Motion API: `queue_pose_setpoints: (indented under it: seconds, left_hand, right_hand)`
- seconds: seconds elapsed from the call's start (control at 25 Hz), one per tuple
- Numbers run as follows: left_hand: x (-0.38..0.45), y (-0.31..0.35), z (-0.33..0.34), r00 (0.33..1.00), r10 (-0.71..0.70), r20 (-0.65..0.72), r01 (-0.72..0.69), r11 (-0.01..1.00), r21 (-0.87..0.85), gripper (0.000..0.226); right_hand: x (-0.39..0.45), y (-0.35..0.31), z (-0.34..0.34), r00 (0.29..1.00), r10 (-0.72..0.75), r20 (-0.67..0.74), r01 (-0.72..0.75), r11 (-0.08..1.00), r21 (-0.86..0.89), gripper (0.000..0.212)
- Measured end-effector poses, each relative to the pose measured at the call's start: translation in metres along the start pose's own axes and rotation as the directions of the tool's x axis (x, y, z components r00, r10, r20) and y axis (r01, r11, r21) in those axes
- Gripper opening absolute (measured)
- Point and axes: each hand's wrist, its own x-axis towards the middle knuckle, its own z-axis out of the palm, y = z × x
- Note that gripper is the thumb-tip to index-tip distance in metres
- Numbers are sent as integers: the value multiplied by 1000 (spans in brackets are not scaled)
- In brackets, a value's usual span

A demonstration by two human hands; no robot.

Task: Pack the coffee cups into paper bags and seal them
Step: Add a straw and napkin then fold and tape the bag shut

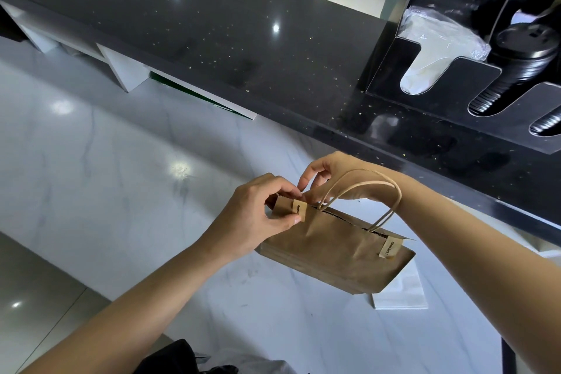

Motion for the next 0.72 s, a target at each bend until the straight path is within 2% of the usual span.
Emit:
queue_pose_setpoints:
  seconds: [0.16,0.28,0.4,0.52,0.72]
  left_hand:
    - [0,-1,1,999,10,46,-10,1000,-4,22]
    - [0,-1,0,996,-39,81,41,999,-21,17]
    - [1,-4,-2,996,-7,84,4,999,38,14]
    - [2,-3,-4,993,49,105,-58,995,84,12]
    - [6,-3,-4,987,118,110,-130,986,108,19]
  right_hand:
    - [-2,11,0,998,31,-45,-32,999,-21,11]
    - [-12,22,-5,997,-26,-71,28,999,29,6]
    - [-27,34,-5,987,-24,-159,36,997,71,7]
    - [-45,49,-2,965,27,-260,23,982,188,18]
    - [-79,67,15,883,166,-440,36,909,414,16]
